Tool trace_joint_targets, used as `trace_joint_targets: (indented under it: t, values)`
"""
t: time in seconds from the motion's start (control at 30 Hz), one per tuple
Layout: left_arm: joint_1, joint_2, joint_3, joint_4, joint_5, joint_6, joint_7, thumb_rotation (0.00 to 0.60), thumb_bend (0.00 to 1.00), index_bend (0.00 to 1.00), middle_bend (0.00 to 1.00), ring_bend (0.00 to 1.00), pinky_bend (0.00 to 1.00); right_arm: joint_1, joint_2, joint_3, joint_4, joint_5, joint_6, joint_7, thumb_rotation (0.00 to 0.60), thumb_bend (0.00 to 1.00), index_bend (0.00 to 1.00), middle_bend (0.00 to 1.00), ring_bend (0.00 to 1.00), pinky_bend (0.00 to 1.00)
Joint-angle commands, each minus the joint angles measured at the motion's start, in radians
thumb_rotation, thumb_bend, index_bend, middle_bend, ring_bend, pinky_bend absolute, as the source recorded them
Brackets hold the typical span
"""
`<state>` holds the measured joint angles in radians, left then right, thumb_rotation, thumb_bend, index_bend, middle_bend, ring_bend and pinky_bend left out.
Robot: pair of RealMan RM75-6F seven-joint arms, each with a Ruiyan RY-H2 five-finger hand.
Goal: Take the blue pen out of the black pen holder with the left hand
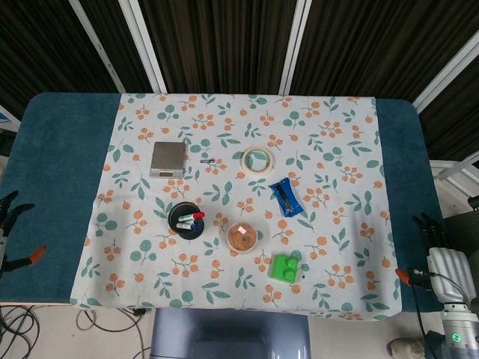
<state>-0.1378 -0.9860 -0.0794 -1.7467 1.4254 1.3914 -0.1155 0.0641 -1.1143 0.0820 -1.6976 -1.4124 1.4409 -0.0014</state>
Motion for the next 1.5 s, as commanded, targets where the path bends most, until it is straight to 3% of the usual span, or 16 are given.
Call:
trace_joint_targets:
  t: [0.03,0.23,0.4,0.73,0.9,1.2,1.5]
  values:
    - [-0.097,0.066,-0.04,-0.091,0.012,-0.114,0.001,0.6,0.17,0.24,0.01,0.0,0.0,0.0,0.0,0.0,0.0,0.0,0.0,-0.001,0.6,0.13,0.07,0.0,0.04,0.17]
    - [-0.258,0.106,-0.106,-0.206,-0.072,-0.312,0.109,0.6,0.17,0.3,0.01,0.0,0.0,-0.001,0.0,0.0,-0.001,0.002,0.001,0.0,0.6,0.13,0.07,0.0,0.04,0.17]
    - [-0.353,0.048,-0.122,-0.259,-0.183,-0.4,0.248,0.6,0.18,0.31,0.01,0.0,0.0,-0.001,0.001,0.001,-0.002,0.005,-0.001,0.001,0.6,0.13,0.07,0.0,0.04,0.17]
    - [-0.423,-0.207,-0.096,-0.23,-0.237,-0.344,0.434,0.6,0.21,0.36,0.01,0.0,0.0,-0.001,0.002,0.002,-0.003,0.007,-0.002,0.006,0.6,0.13,0.07,0.0,0.04,0.17]
    - [-0.444,-0.289,-0.088,-0.198,-0.263,-0.329,0.474,0.6,0.23,0.37,0.01,0.0,0.0,-0.002,0.003,0.002,-0.003,0.008,-0.003,0.01,0.6,0.13,0.07,0.0,0.04,0.17]
    - [-0.475,-0.369,-0.085,-0.132,-0.302,-0.348,0.455,0.6,0.26,0.39,0.01,0.0,0.0,-0.002,0.004,0.002,-0.004,0.008,-0.003,0.01,0.6,0.13,0.07,0.0,0.04,0.17]
    - [-0.499,-0.372,-0.083,-0.114,-0.332,-0.398,0.4,0.6,0.27,0.41,0.01,0.0,0.0,-0.002,0.005,0.003,-0.004,0.01,-0.005,0.01,0.6,0.13,0.07,0.0,0.04,0.17]
